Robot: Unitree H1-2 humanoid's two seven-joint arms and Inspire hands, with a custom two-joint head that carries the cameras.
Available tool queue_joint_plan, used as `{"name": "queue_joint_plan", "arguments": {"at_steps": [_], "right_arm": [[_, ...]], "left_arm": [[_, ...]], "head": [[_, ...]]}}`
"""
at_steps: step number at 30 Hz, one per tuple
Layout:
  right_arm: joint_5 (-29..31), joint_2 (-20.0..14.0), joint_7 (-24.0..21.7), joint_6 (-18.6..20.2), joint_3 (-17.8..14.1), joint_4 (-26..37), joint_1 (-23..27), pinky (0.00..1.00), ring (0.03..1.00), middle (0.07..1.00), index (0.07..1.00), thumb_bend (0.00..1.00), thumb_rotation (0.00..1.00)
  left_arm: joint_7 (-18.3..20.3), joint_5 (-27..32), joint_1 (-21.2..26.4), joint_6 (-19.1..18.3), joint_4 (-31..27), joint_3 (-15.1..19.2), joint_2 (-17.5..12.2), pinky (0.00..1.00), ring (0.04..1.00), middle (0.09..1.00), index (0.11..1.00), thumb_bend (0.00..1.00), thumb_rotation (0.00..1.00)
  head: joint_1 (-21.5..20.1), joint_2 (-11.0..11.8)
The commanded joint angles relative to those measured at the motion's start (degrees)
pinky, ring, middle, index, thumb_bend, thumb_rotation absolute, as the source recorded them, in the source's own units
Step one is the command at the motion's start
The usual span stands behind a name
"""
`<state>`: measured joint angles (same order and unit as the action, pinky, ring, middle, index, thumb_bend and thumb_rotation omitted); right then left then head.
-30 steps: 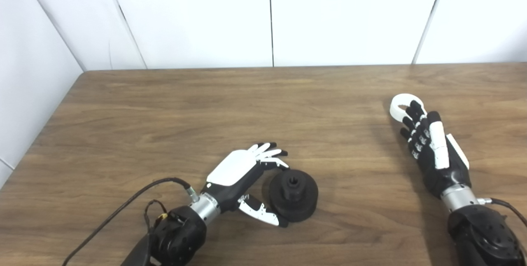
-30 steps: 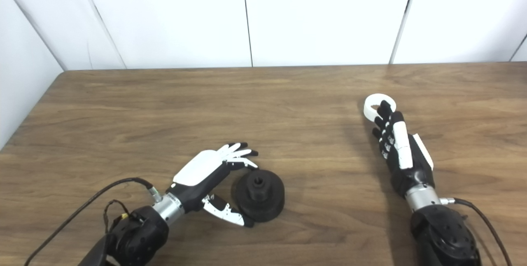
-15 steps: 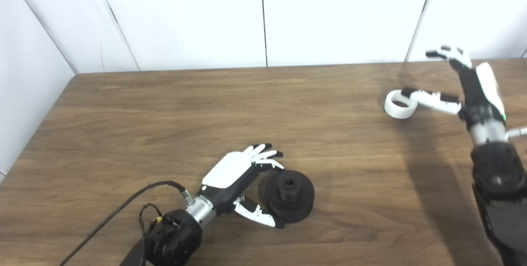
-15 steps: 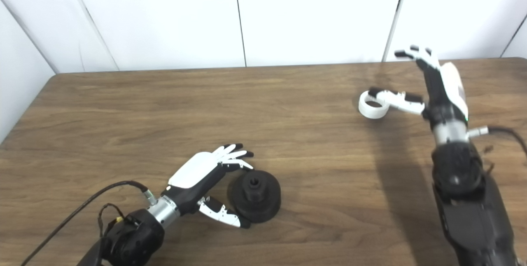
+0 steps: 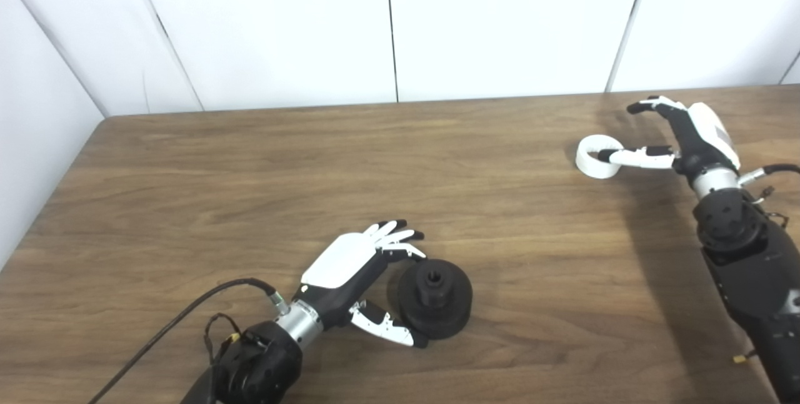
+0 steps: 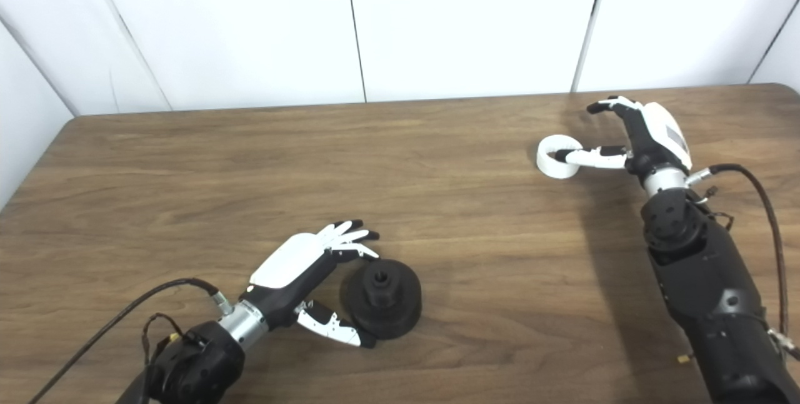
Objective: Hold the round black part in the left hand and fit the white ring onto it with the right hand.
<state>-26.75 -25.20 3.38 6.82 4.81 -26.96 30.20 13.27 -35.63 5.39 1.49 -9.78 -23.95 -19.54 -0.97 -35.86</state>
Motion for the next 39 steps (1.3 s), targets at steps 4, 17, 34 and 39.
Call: {"name": "queue_joint_plan", "arguments": {"at_steps": [4, 17, 34, 39], "right_arm": [[-0.5, -1.7, -0.9, -1.5, 1.7, -2.5, 5.4, 0.94, 0.997, 0.947, 0.753, 0.99, 0.35], [-0.7, -2.3, -3.6, -0.4, 3.4, -0.9, 5.3, 1.0, 1.0, 0.959, 0.741, 0.98, 0.35], [-1.7, -2.6, -3.6, -1.9, 5.6, -5.5, 7.0, 1.0, 1.0, 0.954, 0.715, 0.97, 0.35], [-1.8, -2.3, -3.4, -2.0, 5.6, -5.8, 7.1, 1.0, 1.0, 0.952, 0.699, 0.95, 0.34]], "left_arm": [[1.0, -0.9, 0.1, 1.5, 1.6, -0.5, -0.5, 1.0, 0.992, 0.92, 0.66, 0.88, 0.33], [1.0, -1.4, 0.4, 1.4, 2.1, -0.2, 0.2, 1.0, 0.996, 0.92, 0.662, 0.88, 0.32], [1.1, -0.6, 0.1, 1.6, 1.8, 0.3, 0.3, 1.0, 0.993, 0.917, 0.66, 0.88, 0.32], [1.1, -1.0, 0.2, 1.4, 1.6, 0.2, 0.5, 1.0, 0.992, 0.916, 0.659, 0.88, 0.32]], "head": [[0.1, 0.0], [0.3, 0.5], [0.2, 0.4], [0.4, 0.5]]}}
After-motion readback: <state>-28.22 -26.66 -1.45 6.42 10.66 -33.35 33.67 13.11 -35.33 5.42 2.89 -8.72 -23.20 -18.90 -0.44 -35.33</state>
